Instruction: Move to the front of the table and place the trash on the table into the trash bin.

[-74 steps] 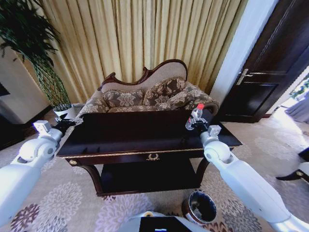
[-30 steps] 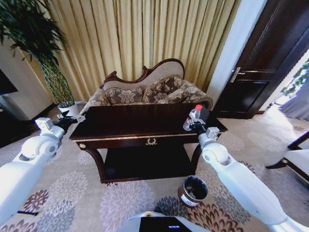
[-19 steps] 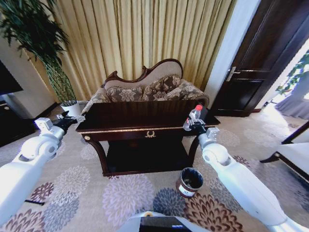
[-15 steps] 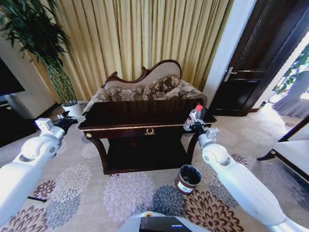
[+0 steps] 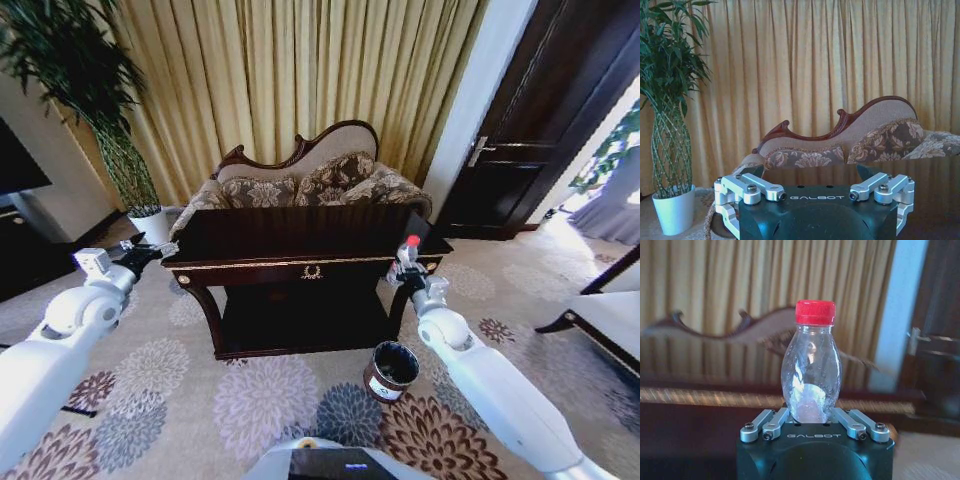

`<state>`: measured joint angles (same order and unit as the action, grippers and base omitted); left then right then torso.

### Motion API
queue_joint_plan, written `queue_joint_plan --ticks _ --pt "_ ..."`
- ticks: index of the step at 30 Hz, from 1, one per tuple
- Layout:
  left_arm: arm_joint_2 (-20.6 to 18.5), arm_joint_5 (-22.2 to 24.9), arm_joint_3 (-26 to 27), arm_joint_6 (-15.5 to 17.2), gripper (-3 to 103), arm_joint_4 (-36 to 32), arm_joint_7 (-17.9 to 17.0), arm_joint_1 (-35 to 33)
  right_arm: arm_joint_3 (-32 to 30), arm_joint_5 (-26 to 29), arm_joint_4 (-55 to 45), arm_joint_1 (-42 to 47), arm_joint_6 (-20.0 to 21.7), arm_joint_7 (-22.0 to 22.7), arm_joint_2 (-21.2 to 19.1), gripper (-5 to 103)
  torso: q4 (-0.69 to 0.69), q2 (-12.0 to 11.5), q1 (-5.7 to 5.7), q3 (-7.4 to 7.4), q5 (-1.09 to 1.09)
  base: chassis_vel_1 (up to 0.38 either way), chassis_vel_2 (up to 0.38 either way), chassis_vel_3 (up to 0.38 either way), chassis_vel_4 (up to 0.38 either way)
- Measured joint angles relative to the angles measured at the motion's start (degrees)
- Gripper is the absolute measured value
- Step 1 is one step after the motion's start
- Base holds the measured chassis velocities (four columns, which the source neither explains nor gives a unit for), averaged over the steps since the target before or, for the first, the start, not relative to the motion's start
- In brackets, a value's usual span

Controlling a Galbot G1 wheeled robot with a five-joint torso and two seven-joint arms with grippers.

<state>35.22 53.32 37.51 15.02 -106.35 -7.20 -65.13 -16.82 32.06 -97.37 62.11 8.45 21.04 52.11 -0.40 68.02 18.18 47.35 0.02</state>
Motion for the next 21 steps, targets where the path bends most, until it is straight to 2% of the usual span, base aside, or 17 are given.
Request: queue_joint_plan --ticks 8,21 --pt "0.28 -0.28 -0.31 -0.06 100 -0.54 -0.15 -0.36 -0.34 -3.71 11.02 0.9 -2.13 -3.16 4.25 24 0.0 -0.01 0.02 0.01 0.0 0.0 0.0 0.0 0.0" --pt "-0.54 -0.11 0.18 -0.31 100 -1.55 -0.12 -1.65 -0.26 -12.35 34.97 -5.14 -9.34 -5.8 8.97 24 0.01 -0.01 0.02 0.01 0.0 0.0 0.0 0.0 0.0"
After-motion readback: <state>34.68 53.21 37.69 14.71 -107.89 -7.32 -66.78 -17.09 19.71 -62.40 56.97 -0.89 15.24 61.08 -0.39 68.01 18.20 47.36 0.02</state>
